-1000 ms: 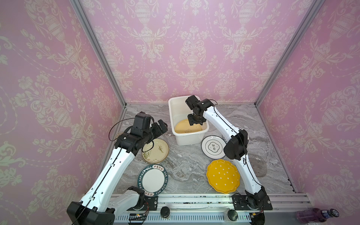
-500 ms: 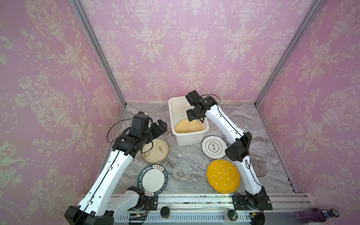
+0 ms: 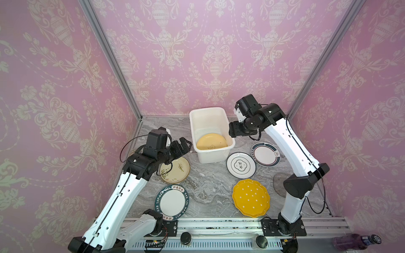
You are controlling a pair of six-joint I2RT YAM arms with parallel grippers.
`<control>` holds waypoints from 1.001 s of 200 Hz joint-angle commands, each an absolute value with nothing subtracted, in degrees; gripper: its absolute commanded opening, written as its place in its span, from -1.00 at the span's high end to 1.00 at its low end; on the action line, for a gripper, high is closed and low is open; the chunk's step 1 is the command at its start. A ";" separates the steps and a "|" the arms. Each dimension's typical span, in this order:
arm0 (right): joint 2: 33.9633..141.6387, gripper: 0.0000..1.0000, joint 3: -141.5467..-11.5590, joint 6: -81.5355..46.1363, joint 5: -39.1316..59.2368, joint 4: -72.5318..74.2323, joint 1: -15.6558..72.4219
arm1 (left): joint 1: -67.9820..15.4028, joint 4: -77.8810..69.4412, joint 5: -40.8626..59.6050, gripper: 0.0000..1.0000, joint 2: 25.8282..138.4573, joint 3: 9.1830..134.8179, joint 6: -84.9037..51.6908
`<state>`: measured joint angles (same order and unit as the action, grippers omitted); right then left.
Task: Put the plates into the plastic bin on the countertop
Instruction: 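Open the right gripper and move both grippers toward the yellow polka-dot plate, then grasp opposite rims of the yellow polka-dot plate with both grippers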
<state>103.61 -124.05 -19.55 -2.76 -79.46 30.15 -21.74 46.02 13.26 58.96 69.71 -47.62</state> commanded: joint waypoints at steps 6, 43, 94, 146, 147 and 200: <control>96.02 -0.55 -109.78 -21.07 1.20 -83.71 28.35 | -27.80 50.80 14.69 -0.98 61.51 71.96 -48.92; 85.54 -0.66 -88.74 -24.08 1.24 -80.92 26.60 | -38.95 50.77 13.63 -0.98 66.09 72.30 -53.53; 74.96 -0.74 -68.24 -31.00 -1.01 -76.78 23.22 | -50.51 46.41 18.57 -0.99 74.63 70.76 -57.17; 67.42 -0.71 -54.03 -37.12 1.79 -72.35 17.25 | -56.57 43.93 21.35 -0.99 83.58 71.89 -56.10; 67.28 -0.71 -53.82 -37.10 1.82 -72.30 17.20 | -56.59 43.85 21.40 -0.99 83.71 71.89 -56.18; 63.40 -0.74 -45.38 -41.07 3.84 -67.03 15.29 | -58.48 35.25 27.19 -0.97 92.60 70.18 -61.11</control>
<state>64.53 -48.34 -37.63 1.65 -70.28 15.88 -57.63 39.70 23.38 89.43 71.24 -57.23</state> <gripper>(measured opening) 0.868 0.991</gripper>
